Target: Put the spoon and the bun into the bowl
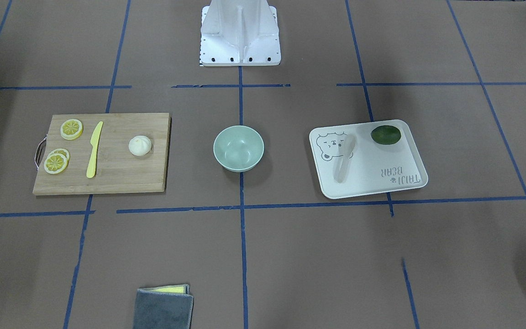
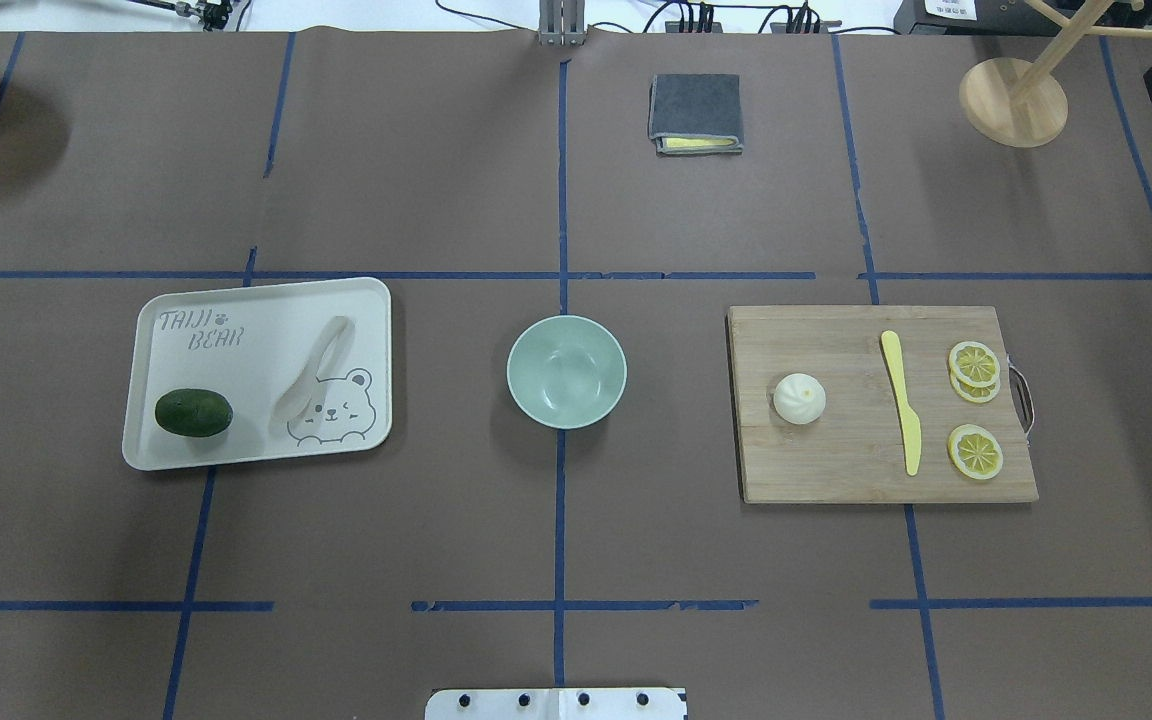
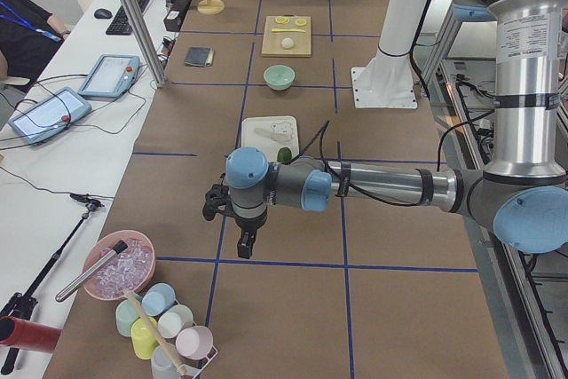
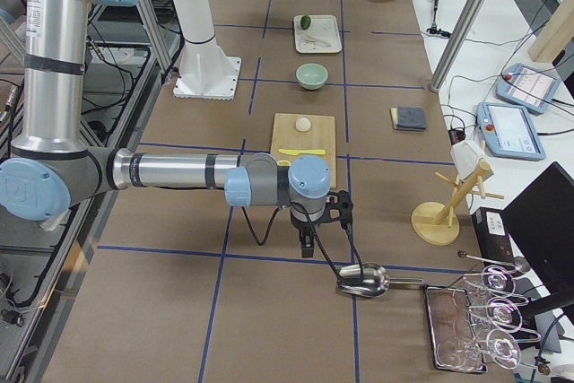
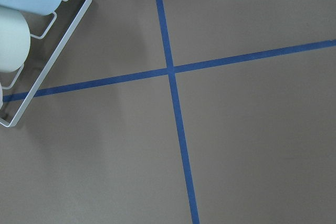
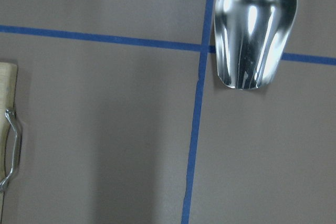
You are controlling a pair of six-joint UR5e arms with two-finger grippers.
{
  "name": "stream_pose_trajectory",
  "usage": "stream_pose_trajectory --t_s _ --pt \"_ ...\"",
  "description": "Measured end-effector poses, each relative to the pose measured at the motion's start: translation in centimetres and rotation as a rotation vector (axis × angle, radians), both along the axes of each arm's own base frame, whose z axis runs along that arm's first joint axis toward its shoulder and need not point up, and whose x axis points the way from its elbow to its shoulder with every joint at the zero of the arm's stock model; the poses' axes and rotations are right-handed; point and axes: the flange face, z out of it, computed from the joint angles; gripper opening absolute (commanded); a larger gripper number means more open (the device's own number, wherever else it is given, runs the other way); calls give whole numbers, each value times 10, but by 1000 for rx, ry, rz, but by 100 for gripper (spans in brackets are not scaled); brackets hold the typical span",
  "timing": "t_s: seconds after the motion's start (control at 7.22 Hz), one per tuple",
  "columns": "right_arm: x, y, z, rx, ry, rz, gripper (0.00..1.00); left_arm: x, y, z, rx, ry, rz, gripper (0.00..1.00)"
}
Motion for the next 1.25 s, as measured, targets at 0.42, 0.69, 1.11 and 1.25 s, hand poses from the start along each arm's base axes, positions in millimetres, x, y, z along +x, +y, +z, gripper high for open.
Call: stream_pose_trajectory --t_s 0.42,0.69,1.11,1.25 --pt "-1 -30 -32 83 -10 41 100 45 -30 -56 329 41 76 100" --pt "-1 -35 -40 92 -11 58 100 58 -53 -104 602 82 89 100" --pt "-1 -34 -41 108 -11 61 100 137 -63 -163 660 246 81 100" --pt "-1 -34 -40 112 -12 61 100 167 -58 -180 641 299 90 100"
